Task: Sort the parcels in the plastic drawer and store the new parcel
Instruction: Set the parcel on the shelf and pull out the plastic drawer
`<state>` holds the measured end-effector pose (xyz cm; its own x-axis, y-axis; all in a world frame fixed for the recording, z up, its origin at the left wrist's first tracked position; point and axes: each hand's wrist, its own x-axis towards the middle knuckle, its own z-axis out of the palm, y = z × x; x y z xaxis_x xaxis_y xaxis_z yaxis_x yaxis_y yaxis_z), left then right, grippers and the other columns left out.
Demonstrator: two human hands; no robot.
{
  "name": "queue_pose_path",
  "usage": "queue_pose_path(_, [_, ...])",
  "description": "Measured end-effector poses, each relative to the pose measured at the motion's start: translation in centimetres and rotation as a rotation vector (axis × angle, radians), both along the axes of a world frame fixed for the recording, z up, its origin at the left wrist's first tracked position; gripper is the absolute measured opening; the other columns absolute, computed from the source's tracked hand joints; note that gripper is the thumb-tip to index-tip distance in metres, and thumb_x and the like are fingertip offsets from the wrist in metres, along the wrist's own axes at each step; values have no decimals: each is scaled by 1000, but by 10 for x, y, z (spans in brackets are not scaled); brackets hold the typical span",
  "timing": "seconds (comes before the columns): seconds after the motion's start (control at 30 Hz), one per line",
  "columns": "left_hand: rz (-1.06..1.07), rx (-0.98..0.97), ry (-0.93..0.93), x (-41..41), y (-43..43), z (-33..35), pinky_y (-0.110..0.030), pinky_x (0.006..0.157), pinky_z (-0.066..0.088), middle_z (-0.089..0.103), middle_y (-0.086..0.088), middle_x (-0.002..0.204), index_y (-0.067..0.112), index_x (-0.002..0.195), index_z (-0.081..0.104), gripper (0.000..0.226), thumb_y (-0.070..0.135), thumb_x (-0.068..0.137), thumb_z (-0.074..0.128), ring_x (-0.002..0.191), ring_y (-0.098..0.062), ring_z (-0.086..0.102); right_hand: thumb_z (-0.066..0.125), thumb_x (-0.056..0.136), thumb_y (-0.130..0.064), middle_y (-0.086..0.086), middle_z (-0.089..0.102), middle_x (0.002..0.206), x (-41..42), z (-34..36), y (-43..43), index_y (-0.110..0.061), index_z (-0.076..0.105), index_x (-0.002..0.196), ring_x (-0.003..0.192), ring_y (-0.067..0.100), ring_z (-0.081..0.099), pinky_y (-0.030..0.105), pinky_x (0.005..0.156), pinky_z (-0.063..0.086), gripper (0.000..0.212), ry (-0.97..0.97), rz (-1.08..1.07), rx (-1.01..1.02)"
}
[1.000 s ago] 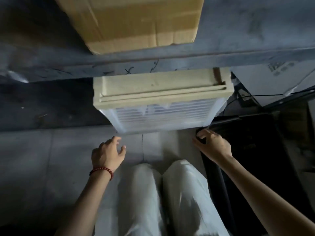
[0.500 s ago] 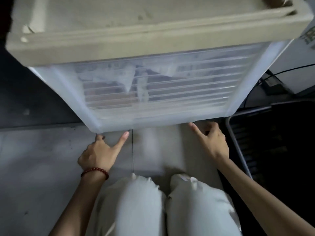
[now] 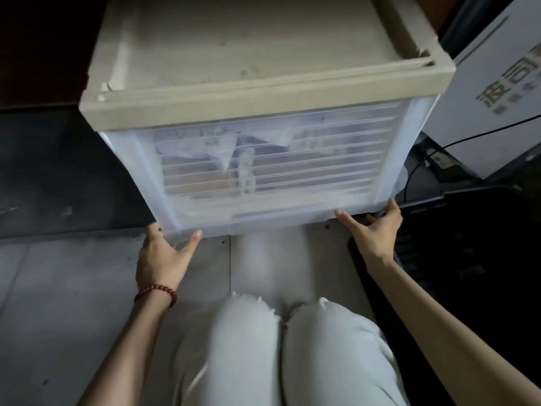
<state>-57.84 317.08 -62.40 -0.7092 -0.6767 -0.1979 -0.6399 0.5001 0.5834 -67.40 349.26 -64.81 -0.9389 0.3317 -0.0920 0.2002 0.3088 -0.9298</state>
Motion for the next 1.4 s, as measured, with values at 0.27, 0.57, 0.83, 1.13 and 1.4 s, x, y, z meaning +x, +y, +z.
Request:
queue_pose_path(0.27, [-72,74,115,55,13,25,-51,90,50,49,-6,139,34,141,16,106,63,59,76,113,-32,56,89,63,-33,13,20,145,45,22,22,-14,21,149,133,28,33,39,112,35,111,-8,56,53])
queue_pose_path(0.57, [-143,5,193,101,14,67,-45,88,52,58,-5,131,38,144,19,109,55,58,84,111,-28,59,90,62,-30,-3,24,128,98,60,49,-20,30,146,106,21,55,28,93,48,103,163,115,30])
queue_pose_path(0.83, [-148,-74,209,121,16,103,-41,82,53,62,1,125,31,137,35,91,64,62,76,106,-26,61,89,60,-29,0,31,125,112,99,59,-16,39,138,96,15,51,24,89,47,94,278,125,54])
queue_pose_path(1.13, [-92,-126,362,128,21,120,-36,81,50,65,-5,119,26,136,47,79,60,69,72,106,-27,61,88,59,-42,-3,36,121,113,133,67,-14,44,131,88,-20,44,14,77,42,89,358,131,157])
queue_pose_path(1.4, [-76,-195,344,120,32,114,-33,72,45,58,-5,126,27,134,46,78,65,69,68,106,-23,60,85,64,-43,8,57,120,101,129,60,-17,38,140,82,7,57,34,81,54,93,292,109,101])
